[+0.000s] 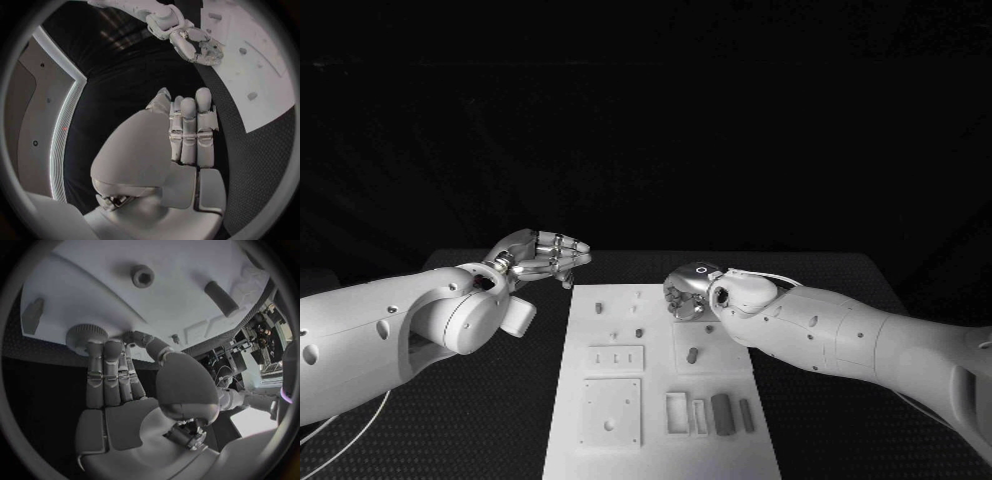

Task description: Assemble the parts on the task board

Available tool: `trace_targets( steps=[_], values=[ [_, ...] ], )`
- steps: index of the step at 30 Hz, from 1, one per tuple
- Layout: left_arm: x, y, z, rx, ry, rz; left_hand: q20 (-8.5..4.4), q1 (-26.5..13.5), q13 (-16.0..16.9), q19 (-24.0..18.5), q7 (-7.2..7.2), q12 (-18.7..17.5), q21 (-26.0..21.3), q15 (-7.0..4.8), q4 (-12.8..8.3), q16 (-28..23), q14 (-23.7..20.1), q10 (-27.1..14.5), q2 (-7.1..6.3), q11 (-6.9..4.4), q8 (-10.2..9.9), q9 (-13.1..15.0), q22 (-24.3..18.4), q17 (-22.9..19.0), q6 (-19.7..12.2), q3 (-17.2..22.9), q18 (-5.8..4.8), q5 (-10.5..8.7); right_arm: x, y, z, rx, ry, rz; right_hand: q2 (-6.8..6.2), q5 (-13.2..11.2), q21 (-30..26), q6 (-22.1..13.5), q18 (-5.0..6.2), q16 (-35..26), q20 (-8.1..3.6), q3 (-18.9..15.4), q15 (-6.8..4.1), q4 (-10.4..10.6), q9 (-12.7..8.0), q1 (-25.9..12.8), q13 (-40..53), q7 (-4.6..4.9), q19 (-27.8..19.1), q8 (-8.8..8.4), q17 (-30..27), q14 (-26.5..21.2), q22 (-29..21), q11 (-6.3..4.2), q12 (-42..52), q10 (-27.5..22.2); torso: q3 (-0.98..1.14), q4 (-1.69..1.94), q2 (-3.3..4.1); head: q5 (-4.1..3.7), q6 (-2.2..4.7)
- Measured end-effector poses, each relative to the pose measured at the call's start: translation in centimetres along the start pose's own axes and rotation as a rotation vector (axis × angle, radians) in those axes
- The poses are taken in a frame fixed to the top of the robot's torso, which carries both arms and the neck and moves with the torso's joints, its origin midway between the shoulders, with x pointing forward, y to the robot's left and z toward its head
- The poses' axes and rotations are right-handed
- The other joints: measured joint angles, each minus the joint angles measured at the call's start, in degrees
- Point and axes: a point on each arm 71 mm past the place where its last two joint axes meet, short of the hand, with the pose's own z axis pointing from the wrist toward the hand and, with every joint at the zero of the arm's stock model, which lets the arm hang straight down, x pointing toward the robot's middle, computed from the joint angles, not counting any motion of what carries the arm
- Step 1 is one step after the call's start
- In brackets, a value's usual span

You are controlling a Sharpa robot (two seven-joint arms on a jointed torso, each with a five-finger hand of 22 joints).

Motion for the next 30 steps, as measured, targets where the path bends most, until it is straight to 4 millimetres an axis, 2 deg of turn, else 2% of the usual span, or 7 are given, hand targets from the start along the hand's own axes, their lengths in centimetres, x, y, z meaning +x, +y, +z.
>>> trace_targets(
  steps=[3,5,7,12,16,26,30],
  values=[
    [-0.01,0.00,0.01,0.000,0.000,0.000,-0.03,-0.14,0.00,0.03,0.00,0.00,0.00,0.00,0.00,0.22,0.00,0.00,-0.14,0.00,0.00,0.00,0.06,0.00,0.00,0.00,0.00,0.00,0.00,0.05,0.00,0.000,-0.002,-0.004,0.59,0.00,0.76,1.38,-0.01,0.77,-0.19,0.76,-0.56,-0.09,0.38,0.59,0.60,-0.27,0.20,0.68,0.25,0.58,0.00,-0.42,0.84,1.62,-0.04,-0.01,0.02,0.00,-0.08],
    [-0.01,0.01,0.01,0.000,0.000,0.000,-0.13,-0.14,0.03,0.14,0.00,0.00,0.00,0.00,0.00,0.22,0.00,0.00,-0.14,0.00,0.00,0.00,0.06,0.00,0.00,0.00,0.00,0.00,0.01,0.09,-0.01,0.000,-0.004,-0.006,0.48,0.00,0.99,1.93,-0.14,1.21,-0.41,1.13,-0.73,-0.03,0.58,0.95,0.91,-0.40,0.38,0.87,0.41,0.75,0.00,-0.67,1.17,2.26,-0.06,-0.02,0.03,0.00,-0.09],
    [-0.01,0.01,0.01,0.000,0.000,0.000,-0.23,-0.14,0.06,0.24,0.00,0.00,0.00,0.00,0.00,0.22,0.00,0.00,-0.14,-0.01,0.00,0.04,0.06,0.00,0.00,0.00,0.00,0.00,0.04,0.14,-0.02,-0.001,-0.006,-0.009,0.63,-0.01,1.67,2.97,-0.88,1.98,-0.53,1.78,-1.15,-0.03,0.80,1.08,1.80,-0.72,0.44,1.34,0.62,0.90,0.00,-1.23,2.02,3.68,-0.07,-0.04,0.04,-0.02,-0.09],
    [-0.02,0.01,0.00,-0.001,0.001,0.000,-0.23,-0.14,0.05,0.25,0.00,0.00,0.00,0.00,-0.05,0.22,0.00,0.00,-0.14,-0.01,0.00,0.05,0.11,-0.01,0.00,0.05,-0.01,0.00,0.05,0.21,-0.05,0.001,-0.012,-0.012,0.70,0.04,2.53,4.41,-0.90,2.68,-0.76,2.30,-1.63,-0.09,1.58,1.15,3.44,-1.33,0.59,1.95,0.71,0.79,0.00,-1.87,3.08,5.08,-0.08,-0.05,0.06,-0.06,-0.01],
    [-0.02,0.01,0.00,-0.001,0.001,0.000,-0.22,-0.14,0.05,0.25,0.00,0.00,0.00,0.00,-0.13,0.22,0.00,0.01,-0.14,-0.02,0.00,0.05,0.11,-0.06,0.00,0.13,-0.01,0.00,0.02,0.24,-0.07,0.003,-0.016,-0.012,1.04,0.14,3.27,4.91,-0.92,3.32,-0.92,2.48,-2.20,0.10,2.06,0.82,4.56,-1.38,0.65,2.37,0.72,0.77,-0.01,-2.42,3.51,5.62,-0.10,-0.05,0.10,-0.10,0.06],
    [-0.05,0.03,-0.02,-0.002,0.001,0.000,-0.22,-0.13,0.10,0.24,0.00,-0.21,0.00,0.00,-0.13,0.42,0.00,0.18,-0.13,0.13,0.00,0.04,0.16,-0.05,0.00,0.13,-0.01,0.00,0.05,0.28,-0.19,0.019,-0.038,-0.007,2.16,0.08,4.50,5.49,-0.93,4.54,-1.24,2.77,-2.86,-0.08,2.10,-0.31,7.02,-1.42,0.97,2.56,0.87,0.99,-0.01,-2.99,4.61,6.61,-0.13,-0.06,0.19,-0.13,0.24],
    [-0.08,0.04,-0.03,-0.002,0.000,0.000,-0.21,-0.13,0.10,0.24,0.00,-0.21,0.00,0.02,-0.13,0.42,0.02,0.24,-0.13,0.06,-0.23,0.09,0.21,-0.11,0.00,0.13,-0.01,0.00,0.13,0.29,-0.34,0.026,-0.052,-0.002,2.23,-0.03,4.85,5.59,-0.93,4.83,-1.25,3.10,-2.88,-0.09,2.10,-0.37,7.47,-1.41,0.97,2.56,0.87,1.01,-0.02,-3.19,4.61,6.80,-0.14,-0.06,0.20,-0.13,0.35]
  ],
)
